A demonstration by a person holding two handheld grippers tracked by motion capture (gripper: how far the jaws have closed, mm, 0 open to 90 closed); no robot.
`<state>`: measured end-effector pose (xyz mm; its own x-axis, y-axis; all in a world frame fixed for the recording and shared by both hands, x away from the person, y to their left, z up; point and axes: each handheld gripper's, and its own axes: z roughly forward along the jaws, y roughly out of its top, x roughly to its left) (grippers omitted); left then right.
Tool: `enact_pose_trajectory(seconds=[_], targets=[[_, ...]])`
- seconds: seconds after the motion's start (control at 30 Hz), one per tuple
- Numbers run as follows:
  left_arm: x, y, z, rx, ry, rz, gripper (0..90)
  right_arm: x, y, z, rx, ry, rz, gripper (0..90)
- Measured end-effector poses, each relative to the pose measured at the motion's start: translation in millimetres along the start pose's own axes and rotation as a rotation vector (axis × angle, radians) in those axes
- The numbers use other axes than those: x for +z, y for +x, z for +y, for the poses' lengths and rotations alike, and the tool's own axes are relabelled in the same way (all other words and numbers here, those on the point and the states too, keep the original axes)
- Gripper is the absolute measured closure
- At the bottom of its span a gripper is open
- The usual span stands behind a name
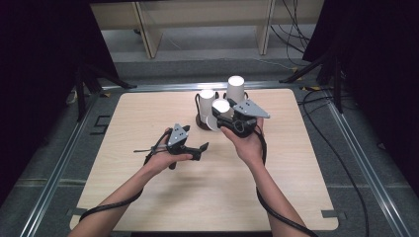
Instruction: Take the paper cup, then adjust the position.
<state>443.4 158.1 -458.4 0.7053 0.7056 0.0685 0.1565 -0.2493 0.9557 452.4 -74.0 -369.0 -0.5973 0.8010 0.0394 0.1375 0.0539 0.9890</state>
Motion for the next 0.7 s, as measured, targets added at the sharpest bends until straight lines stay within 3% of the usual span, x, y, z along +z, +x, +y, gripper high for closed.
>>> enact_pose_trajectory(seconds=[0.07, 0.37, 0.43, 0.47, 0.53, 0.57, 0.6, 0.67, 0.7], targets=[[-2.1, -1.2, -0.5, 0.014, 0.011, 0.005, 2.1, -2.6, -0.7, -4.0, 0.008, 0.003, -0.006, 36.7], [-10.5, -2.5, -0.1, 0.007, -0.006, 0.005, 2.0, -12.7, -3.1, -10.5, 0.020, -0.012, -0.019, 36.7], [-12.8, -2.9, -0.6, 0.008, -0.007, 0.004, 1.9, -14.3, -4.2, -10.8, 0.002, -0.016, -0.023, 36.7], [-14.2, -3.3, -0.8, 0.009, -0.006, 0.006, 1.9, -15.5, -1.9, -11.3, 0.029, -0.011, -0.031, 36.7], [-17.4, -4.5, -1.8, 0.006, -0.007, 0.005, 1.9, -16.9, -3.8, -12.2, 0.003, -0.006, -0.032, 36.7], [-18.3, -5.2, -2.5, 0.003, -0.014, 0.007, 1.9, -17.0, -1.8, -13.6, 0.032, -0.003, -0.029, 36.7], [-19.1, -5.4, -2.9, 0.004, -0.010, 0.005, 1.9, -18.3, -3.1, -14.4, 0.017, 0.006, -0.034, 36.7], [-19.5, -6.6, -5.0, -0.006, -0.016, 0.003, 1.9, -17.8, -3.6, -17.6, 0.025, -0.008, -0.026, 36.6], [-19.9, -6.7, -5.7, -0.004, -0.013, 0.003, 1.9, -18.6, -3.0, -19.1, 0.045, 0.009, -0.021, 36.7]])
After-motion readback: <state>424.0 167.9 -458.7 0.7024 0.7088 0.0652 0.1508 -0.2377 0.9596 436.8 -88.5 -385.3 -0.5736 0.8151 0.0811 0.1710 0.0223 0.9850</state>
